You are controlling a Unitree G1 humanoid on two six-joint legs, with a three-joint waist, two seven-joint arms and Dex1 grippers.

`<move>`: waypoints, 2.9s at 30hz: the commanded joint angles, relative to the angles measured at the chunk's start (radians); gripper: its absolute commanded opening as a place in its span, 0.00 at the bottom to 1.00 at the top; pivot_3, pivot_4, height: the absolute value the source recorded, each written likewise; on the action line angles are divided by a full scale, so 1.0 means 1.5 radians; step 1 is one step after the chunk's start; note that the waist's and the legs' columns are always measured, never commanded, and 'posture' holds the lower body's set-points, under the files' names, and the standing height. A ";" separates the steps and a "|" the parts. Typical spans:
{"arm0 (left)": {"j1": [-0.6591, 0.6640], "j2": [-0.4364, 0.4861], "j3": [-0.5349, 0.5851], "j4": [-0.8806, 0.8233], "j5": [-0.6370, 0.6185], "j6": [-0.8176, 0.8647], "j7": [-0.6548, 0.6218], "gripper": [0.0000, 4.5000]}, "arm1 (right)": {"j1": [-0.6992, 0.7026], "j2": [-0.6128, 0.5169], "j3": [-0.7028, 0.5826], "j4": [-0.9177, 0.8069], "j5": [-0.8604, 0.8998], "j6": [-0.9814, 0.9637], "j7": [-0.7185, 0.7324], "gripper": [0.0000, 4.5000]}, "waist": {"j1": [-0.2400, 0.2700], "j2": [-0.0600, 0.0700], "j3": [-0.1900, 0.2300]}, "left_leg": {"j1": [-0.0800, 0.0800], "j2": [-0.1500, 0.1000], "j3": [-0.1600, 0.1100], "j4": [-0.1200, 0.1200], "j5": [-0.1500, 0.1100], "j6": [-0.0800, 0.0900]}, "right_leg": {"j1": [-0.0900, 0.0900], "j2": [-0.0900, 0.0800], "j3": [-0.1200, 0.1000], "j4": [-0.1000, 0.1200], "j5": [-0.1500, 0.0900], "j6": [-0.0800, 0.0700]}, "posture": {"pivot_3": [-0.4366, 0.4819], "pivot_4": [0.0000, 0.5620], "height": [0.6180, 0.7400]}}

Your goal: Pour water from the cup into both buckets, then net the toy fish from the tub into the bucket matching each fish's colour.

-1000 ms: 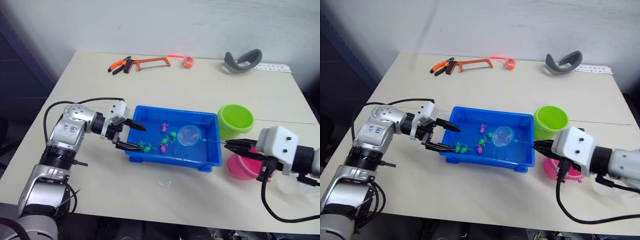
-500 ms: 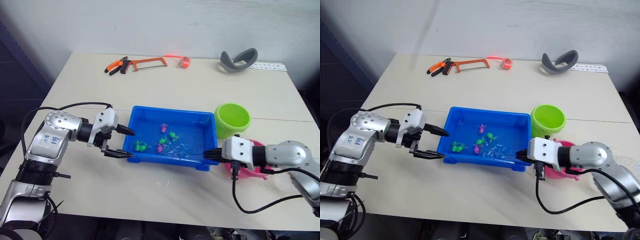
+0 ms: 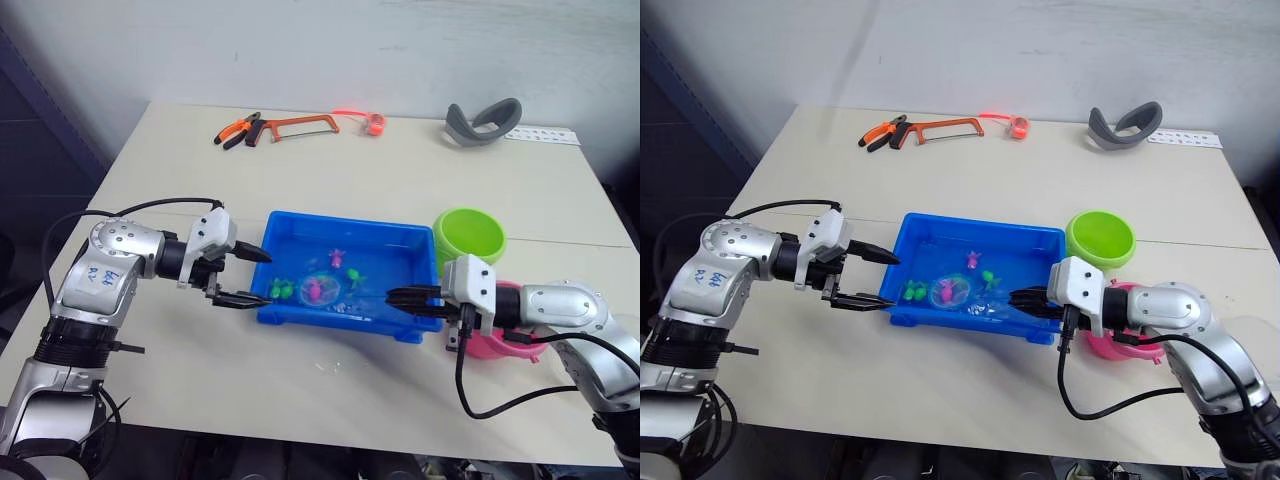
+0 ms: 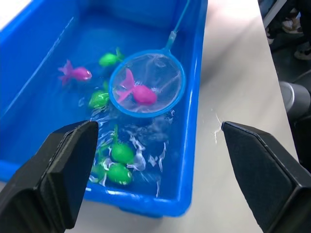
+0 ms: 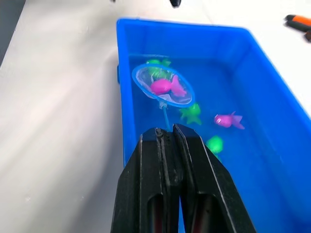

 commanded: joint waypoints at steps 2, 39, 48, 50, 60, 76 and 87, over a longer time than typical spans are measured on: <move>-0.074 -0.071 0.003 0.023 -0.049 0.022 0.008 0.99 | 0.062 -0.026 -0.142 -0.095 0.068 0.049 -0.027 0.00 | 0.001 0.000 0.000 | 0.000 0.000 0.000 0.000 0.000 0.000 | 0.000 0.000 0.000 0.000 0.000 0.000 | 0.48 0.27 1.00; -0.223 -0.308 -0.075 0.137 -0.086 -0.019 -0.088 0.99 | 0.773 0.247 -0.898 -0.267 -0.179 -0.302 0.028 0.00 | 0.016 0.000 0.000 | 0.003 -0.001 0.005 -0.003 0.000 0.000 | 0.000 0.002 0.003 -0.002 0.000 0.000 | 0.48 0.27 1.00; -0.217 -0.298 -0.069 0.129 -0.085 -0.018 -0.082 0.99 | 0.694 0.164 -0.926 -0.044 -0.513 -0.858 -0.166 0.00 | 0.016 0.000 0.000 | 0.004 -0.001 0.006 -0.002 0.000 0.000 | 0.000 0.001 0.003 -0.002 0.000 0.000 | 0.48 0.27 1.00; -0.217 -0.295 -0.068 0.129 -0.084 -0.019 -0.080 0.99 | 0.677 0.150 -0.937 -0.020 -0.551 -0.906 -0.198 0.00 | 0.015 0.001 0.000 | 0.004 -0.001 0.007 -0.003 0.000 0.000 | 0.000 0.001 0.003 -0.002 0.000 0.000 | 0.48 0.27 1.00; -0.206 -0.265 -0.064 0.153 -0.066 -0.038 -0.068 0.99 | 0.760 0.105 -0.816 -0.019 -0.259 -0.669 -0.202 0.00 | 0.015 0.001 0.000 | 0.006 -0.001 0.007 -0.003 0.000 0.000 | 0.002 0.002 0.004 -0.002 0.000 0.000 | 0.48 0.27 1.00; -0.134 -0.120 -0.013 0.132 -0.044 -0.016 -0.017 0.99 | 0.361 -0.235 -0.347 -0.194 0.178 0.056 -0.247 0.00 | 0.006 0.000 0.000 | 0.004 0.000 0.005 -0.001 0.000 0.000 | 0.001 0.001 0.003 0.000 0.000 0.000 | 0.48 0.27 1.00; -0.068 -0.089 0.019 0.024 -0.069 0.046 0.027 0.99 | 0.082 -0.230 -0.045 -0.002 -0.238 -0.194 -0.147 0.00 | 0.015 0.000 0.000 | -0.001 0.000 0.002 0.000 0.000 0.001 | -0.001 0.000 0.002 0.000 0.000 0.000 | 0.48 0.27 1.00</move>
